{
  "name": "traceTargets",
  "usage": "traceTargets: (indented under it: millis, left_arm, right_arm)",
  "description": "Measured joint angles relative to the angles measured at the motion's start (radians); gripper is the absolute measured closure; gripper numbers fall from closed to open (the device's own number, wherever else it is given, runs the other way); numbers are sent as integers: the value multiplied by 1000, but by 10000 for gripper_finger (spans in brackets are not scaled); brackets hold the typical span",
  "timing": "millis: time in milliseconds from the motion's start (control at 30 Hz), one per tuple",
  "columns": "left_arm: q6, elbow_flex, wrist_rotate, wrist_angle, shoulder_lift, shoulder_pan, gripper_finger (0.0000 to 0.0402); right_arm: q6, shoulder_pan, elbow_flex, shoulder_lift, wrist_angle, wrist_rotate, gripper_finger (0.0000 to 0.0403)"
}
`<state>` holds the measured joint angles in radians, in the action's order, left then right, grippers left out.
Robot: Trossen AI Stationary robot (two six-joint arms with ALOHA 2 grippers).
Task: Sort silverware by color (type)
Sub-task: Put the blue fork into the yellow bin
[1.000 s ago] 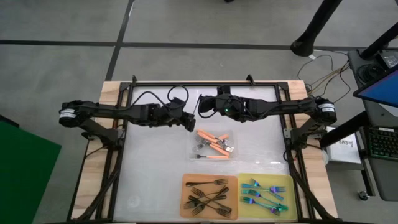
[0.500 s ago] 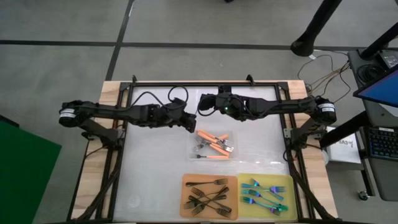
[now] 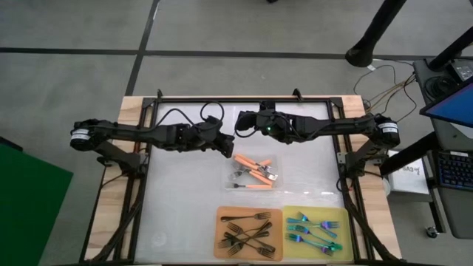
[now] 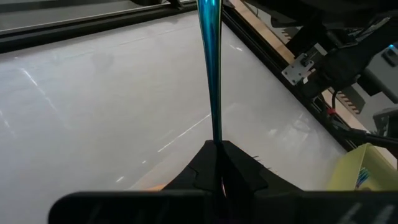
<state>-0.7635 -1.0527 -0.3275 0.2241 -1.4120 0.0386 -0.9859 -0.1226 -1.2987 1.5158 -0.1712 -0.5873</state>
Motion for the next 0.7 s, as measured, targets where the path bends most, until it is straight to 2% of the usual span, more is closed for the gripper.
traceTargets:
  millis: [700]
  left_arm:
    - [1, 0, -2, -10, 0, -10, 401]
  right_arm:
    - [0, -16, 0, 5, 5, -17, 290]
